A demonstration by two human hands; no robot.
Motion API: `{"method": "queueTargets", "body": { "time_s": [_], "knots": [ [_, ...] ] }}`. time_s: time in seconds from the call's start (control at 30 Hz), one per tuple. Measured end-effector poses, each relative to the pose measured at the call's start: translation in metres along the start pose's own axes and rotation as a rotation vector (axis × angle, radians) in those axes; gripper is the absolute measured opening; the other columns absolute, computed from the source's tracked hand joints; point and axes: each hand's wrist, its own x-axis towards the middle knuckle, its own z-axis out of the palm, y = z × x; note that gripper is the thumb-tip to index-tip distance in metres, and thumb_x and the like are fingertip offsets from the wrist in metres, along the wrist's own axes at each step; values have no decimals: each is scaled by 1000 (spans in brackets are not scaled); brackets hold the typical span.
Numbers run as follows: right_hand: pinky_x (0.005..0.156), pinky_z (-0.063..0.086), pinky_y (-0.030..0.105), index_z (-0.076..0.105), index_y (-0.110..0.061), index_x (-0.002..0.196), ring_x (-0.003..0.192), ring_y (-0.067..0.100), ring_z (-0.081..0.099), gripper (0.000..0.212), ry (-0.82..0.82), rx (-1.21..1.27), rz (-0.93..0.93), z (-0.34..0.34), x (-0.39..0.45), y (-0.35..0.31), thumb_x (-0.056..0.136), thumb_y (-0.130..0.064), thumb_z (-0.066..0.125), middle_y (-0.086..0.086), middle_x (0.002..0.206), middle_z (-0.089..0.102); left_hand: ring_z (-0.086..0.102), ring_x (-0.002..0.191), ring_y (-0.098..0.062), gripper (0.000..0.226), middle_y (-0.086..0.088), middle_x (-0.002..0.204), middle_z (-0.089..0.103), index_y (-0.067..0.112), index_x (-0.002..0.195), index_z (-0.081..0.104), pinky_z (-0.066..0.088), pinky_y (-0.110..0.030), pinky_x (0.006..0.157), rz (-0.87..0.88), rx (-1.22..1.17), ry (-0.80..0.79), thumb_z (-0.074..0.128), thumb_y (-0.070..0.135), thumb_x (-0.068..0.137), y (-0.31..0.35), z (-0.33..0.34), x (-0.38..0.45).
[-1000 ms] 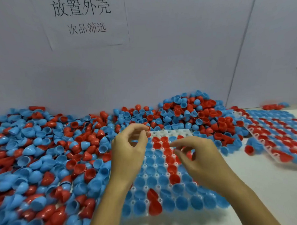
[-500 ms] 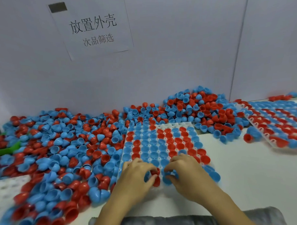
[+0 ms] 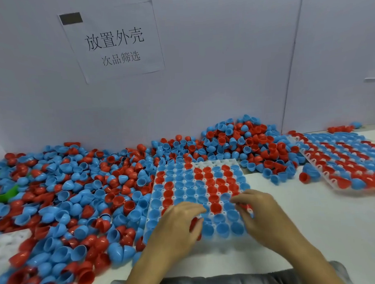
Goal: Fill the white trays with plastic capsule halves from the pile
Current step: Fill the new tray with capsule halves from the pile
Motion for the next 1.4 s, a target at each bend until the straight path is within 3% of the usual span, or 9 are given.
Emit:
{"method": "queueTargets", "body": {
  "time_s": [0.07,0.13,0.23,0.37,0.57,0.83,0.97,1.1,1.4],
  "knots": [
    [82,51,14,72,-28,115,90,-2,59,24,30,9,80,-15,-7,21,92,-21,67,-26,96,62,46,131,4,39,19,142,55,29,143,56,16,0,109,37,8,-38,50,30,105,10,7,3],
    [72,45,8,74,-31,110,86,-4,58,22,20,-5,141,-24,-14,36,90,-23,71,-32,89,57,35,142,2,45,18,154,42,32,151,43,6,-1,106,56,32,-78,42,37,107,18,16,7],
    [72,46,8,73,-35,109,87,-4,58,21,-43,-15,174,-24,-21,46,89,-27,71,-32,89,56,33,146,-4,47,16,161,31,34,155,34,22,-18,116,94,88,-144,34,41,108,27,28,10],
    [80,51,16,72,-35,110,89,-2,57,20,-76,-9,189,-19,-26,47,90,-30,70,-28,91,58,43,137,-9,42,10,151,48,29,144,52,37,-30,114,122,159,-189,34,38,108,36,36,13],
    [81,50,15,71,-36,109,89,-1,57,19,-79,-15,183,-17,-26,46,91,-31,69,-25,94,59,25,150,-7,45,13,159,37,29,152,41,22,-30,121,141,182,-205,33,38,108,42,39,17],
    [70,49,11,74,-30,108,82,-2,60,18,0,28,131,-19,1,27,91,-27,69,-25,91,61,34,143,-8,44,12,153,45,28,149,44,24,-28,118,121,158,-156,36,39,107,43,36,20],
    [79,50,16,73,-26,114,84,-2,59,22,-18,80,87,-8,43,6,93,-25,66,-12,108,70,11,155,-14,52,9,167,20,38,156,27,10,-37,124,-19,238,-153,30,52,106,29,28,27],
    [97,49,30,68,-24,125,110,8,60,29,-92,119,75,10,86,-13,96,-26,63,-6,128,66,-12,155,-18,67,11,168,-7,45,158,8,-5,-45,122,-272,300,-111,27,68,98,-11,0,28],
    [95,47,20,72,-24,115,101,-3,58,22,-2,246,35,44,116,-22,95,-20,63,-14,113,68,-29,148,-13,73,10,161,-29,40,156,-16,-9,-43,125,-454,352,-262,11,73,97,-82,-26,8]
  ]
}}
